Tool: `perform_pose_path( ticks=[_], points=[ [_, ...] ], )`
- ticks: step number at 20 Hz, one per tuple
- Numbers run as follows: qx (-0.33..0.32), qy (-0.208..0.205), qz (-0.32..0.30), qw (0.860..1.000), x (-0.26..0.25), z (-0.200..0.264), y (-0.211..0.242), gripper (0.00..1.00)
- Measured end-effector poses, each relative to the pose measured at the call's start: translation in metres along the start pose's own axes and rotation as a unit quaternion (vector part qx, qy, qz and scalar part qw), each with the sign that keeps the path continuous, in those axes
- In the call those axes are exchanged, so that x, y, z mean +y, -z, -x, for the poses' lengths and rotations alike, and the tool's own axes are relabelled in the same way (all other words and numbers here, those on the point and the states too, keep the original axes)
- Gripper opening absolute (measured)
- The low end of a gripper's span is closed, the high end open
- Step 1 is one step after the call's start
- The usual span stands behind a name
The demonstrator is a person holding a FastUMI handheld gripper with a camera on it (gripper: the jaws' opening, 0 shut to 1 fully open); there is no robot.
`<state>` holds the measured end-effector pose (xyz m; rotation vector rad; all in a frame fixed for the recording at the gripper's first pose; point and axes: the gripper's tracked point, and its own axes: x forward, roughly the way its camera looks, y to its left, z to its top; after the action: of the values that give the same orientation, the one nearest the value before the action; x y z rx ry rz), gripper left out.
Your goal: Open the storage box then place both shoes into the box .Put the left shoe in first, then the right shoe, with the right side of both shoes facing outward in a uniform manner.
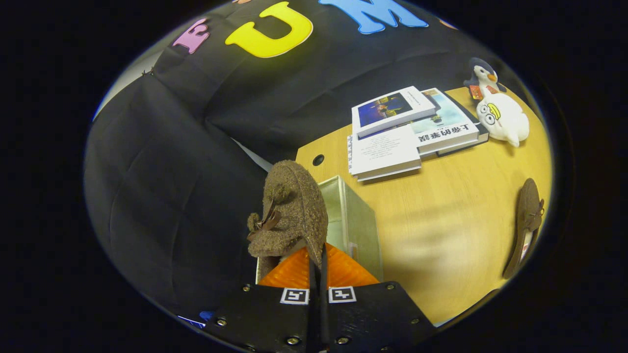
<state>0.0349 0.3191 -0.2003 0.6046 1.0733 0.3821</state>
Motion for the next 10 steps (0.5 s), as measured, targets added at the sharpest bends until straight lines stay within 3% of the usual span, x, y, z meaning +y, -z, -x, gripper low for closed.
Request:
perform_pose_path(
  ticks=[10],
  points=[
    [0.035,0.026,-0.007,0.999,0.017,-0.065,0.051,0.01]
  ],
)
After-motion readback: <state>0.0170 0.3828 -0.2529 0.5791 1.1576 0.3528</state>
